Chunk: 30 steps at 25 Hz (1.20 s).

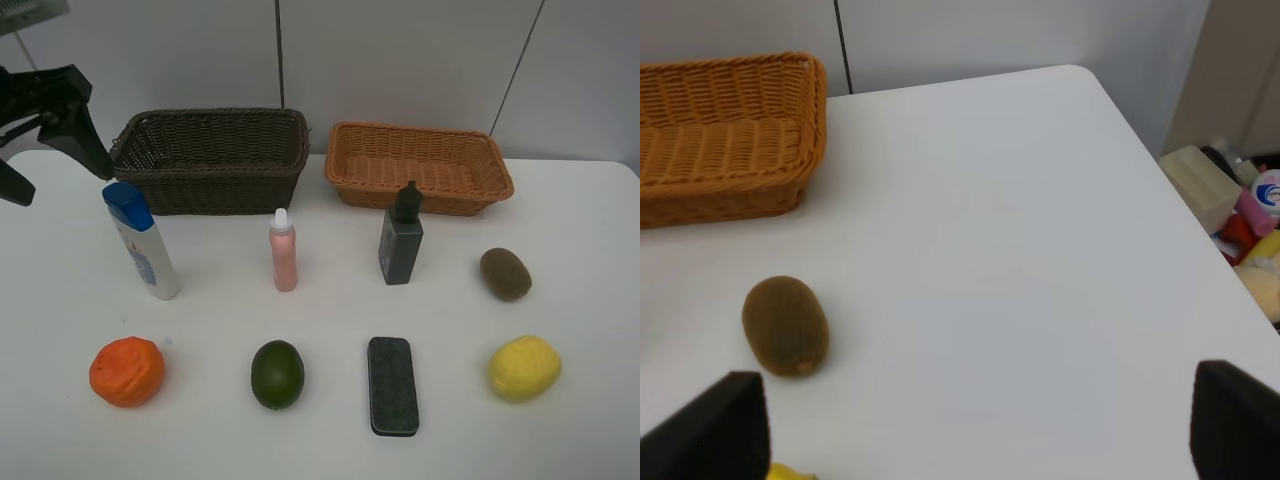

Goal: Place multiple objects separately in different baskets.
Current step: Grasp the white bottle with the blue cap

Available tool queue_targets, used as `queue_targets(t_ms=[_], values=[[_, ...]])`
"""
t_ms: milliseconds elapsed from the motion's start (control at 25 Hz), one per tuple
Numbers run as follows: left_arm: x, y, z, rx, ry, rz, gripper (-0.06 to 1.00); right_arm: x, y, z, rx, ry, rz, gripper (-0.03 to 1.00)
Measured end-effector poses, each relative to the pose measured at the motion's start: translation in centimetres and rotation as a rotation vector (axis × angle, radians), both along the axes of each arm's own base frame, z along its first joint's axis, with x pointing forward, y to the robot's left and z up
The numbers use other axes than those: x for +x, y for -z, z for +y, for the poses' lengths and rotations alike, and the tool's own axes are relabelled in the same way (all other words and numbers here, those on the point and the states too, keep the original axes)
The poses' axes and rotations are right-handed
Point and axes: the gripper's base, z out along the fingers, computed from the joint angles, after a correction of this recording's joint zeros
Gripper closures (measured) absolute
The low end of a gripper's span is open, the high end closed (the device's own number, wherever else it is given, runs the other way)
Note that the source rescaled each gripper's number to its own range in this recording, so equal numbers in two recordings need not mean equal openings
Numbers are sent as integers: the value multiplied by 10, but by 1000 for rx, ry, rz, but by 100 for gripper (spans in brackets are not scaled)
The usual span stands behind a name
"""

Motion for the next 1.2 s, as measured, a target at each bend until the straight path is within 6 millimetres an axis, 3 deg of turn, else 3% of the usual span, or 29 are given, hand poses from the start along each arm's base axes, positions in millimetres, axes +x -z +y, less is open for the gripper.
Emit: queue_targets(t_ms=[280,560,960,1000,1080,1160,1200], values=[[33,29,-26,11,-99,147,-5,0,0,0,0,0,0,-3],[42,45,-25,52,-226,208,-5,0,0,0,0,0,0,-3],[60,96,-28,84,-306,318,-4,0,0,0,0,0,0,-3],[60,97,-28,85,-306,321,0,0,0,0,0,0,0,-3],[61,98,-28,86,-306,324,25,0,0,0,0,0,0,-3],[61,98,-29,84,-304,324,73,0,0,0,0,0,0,-3],[59,98,-29,88,-290,334,86,0,0,0,0,0,0,-3]])
